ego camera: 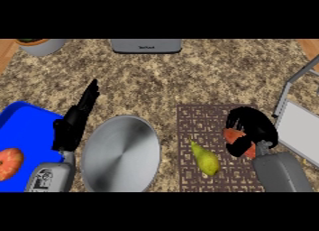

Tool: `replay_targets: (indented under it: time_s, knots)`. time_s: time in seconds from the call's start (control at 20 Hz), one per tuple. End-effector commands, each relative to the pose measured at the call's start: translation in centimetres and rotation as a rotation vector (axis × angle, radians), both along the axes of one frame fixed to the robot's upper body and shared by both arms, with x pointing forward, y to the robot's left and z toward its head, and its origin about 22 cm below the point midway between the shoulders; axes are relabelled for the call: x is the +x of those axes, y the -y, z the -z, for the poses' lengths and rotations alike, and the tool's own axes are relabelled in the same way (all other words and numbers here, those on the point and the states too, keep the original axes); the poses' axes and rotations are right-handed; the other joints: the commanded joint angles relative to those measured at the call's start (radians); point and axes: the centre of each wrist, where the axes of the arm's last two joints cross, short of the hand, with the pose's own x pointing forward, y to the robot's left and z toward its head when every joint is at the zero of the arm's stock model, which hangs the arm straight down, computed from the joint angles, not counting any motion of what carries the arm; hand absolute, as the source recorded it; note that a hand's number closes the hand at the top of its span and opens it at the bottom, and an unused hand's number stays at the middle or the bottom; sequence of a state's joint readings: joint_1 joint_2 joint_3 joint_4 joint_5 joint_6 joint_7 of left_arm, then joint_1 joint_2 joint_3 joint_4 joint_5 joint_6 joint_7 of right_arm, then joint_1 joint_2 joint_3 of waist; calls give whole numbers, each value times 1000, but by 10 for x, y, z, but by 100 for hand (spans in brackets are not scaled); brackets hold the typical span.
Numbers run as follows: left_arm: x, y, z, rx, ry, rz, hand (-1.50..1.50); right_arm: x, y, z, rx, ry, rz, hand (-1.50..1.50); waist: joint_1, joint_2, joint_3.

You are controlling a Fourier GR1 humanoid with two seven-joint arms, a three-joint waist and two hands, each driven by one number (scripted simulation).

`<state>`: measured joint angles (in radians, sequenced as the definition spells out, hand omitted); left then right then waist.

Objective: Pick the sweet potato from the placemat and place it in the tiered shelf

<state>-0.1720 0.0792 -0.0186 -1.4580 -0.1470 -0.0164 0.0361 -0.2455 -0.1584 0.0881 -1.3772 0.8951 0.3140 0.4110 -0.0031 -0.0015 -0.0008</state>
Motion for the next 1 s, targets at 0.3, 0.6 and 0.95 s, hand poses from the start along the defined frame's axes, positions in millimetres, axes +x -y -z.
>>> replay_targets:
  time_s: [0.3, 0.6, 0.95]
  knots:
    - [-2, 8, 9, 0, 4, 13, 0, -15, -94, -28, 47, 169, 589, 150, 15, -1, 0]
    - [-1, 7, 3, -11, -4, -9, 0, -24, -115, -78, 278, 496, 662, 150, 12, -4, 1]
    - [6, -4, 6, 8, -9, 4, 0, -52, -142, -128, 226, 688, 694, 150, -2, -3, -1]
